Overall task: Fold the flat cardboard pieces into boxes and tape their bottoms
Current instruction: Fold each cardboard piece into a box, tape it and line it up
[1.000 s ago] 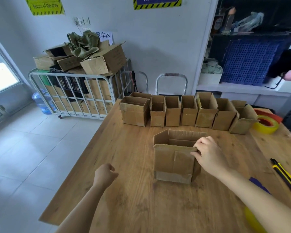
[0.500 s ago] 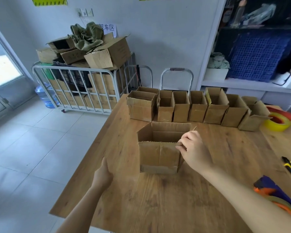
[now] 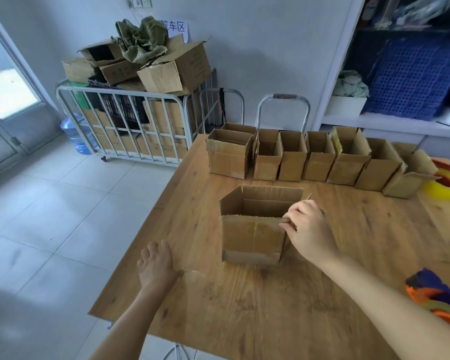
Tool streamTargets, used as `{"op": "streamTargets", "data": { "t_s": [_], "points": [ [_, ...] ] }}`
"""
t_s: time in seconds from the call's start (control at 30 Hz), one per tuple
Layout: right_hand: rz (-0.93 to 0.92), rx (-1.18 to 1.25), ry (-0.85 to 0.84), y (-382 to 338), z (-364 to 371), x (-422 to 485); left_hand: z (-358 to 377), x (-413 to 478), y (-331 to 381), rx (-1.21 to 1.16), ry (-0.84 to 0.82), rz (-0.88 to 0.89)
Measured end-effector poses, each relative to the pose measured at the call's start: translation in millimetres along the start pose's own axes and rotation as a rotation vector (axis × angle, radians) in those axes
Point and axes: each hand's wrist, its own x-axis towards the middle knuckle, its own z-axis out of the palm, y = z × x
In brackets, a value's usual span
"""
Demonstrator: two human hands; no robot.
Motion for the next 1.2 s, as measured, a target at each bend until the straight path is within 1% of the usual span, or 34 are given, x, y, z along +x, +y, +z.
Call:
{"op": "streamTargets", "data": {
  "t_s": [0.1, 0.13, 0.2, 0.27, 0.33, 0.4, 0.47, 0.53, 0.57, 0.7, 0.77, 0.83, 0.9, 1.0, 1.1, 1.2],
  "points": [
    [0.005, 0.016, 0.007, 3, 0, -2, 0, -6, 11, -0.045, 0.053, 0.130],
    [0.006, 0.023, 0.007, 5, -1, -3, -2, -6, 16, -0.102, 0.080, 0.181],
    [0.004, 0.029, 0.012, 11, -5, -5, -14, -3, 33, -0.314, 0.124, 0.255],
    [0.011, 0.044, 0.024, 21, -11, -8, -35, -2, 60, -0.581, 0.093, 0.266],
    [0.029, 0.056, 0.034, 32, -20, -14, -58, -6, 92, -0.798, 0.009, 0.241],
    [0.043, 0.051, 0.035, 44, -30, -22, -76, -13, 121, -0.918, -0.031, 0.269],
    [0.050, 0.037, 0.024, 59, -42, -30, -89, -22, 148, -0.992, -0.067, 0.350],
    [0.070, 0.037, 0.001, 74, -54, -39, -98, -29, 174, -1.000, -0.128, 0.414],
    [0.094, 0.043, -0.014, 80, -60, -43, -100, -31, 186, -0.964, -0.161, 0.440],
    [0.251, 0.034, -0.068, 91, -75, -54, -99, -35, 231, -0.671, -0.304, 0.517],
    [0.288, 0.068, -0.034, 95, -79, -56, -96, -39, 246, -0.650, -0.275, 0.543],
    [0.343, 0.128, -0.005, 100, -83, -56, -95, -46, 256, -0.680, -0.139, 0.545],
    [0.385, 0.174, -0.072, 106, -87, -59, -94, -50, 263, -0.718, -0.054, 0.539],
    [0.331, 0.238, -0.243, 110, -91, -71, -89, -53, 270, -0.747, -0.118, 0.561],
    [0.254, 0.234, -0.277, 110, -91, -84, -76, -63, 276, -0.728, -0.194, 0.612],
    [0.219, 0.201, -0.301, 111, -93, -88, -65, -67, 281, -0.686, -0.141, 0.613]
  ]
}}
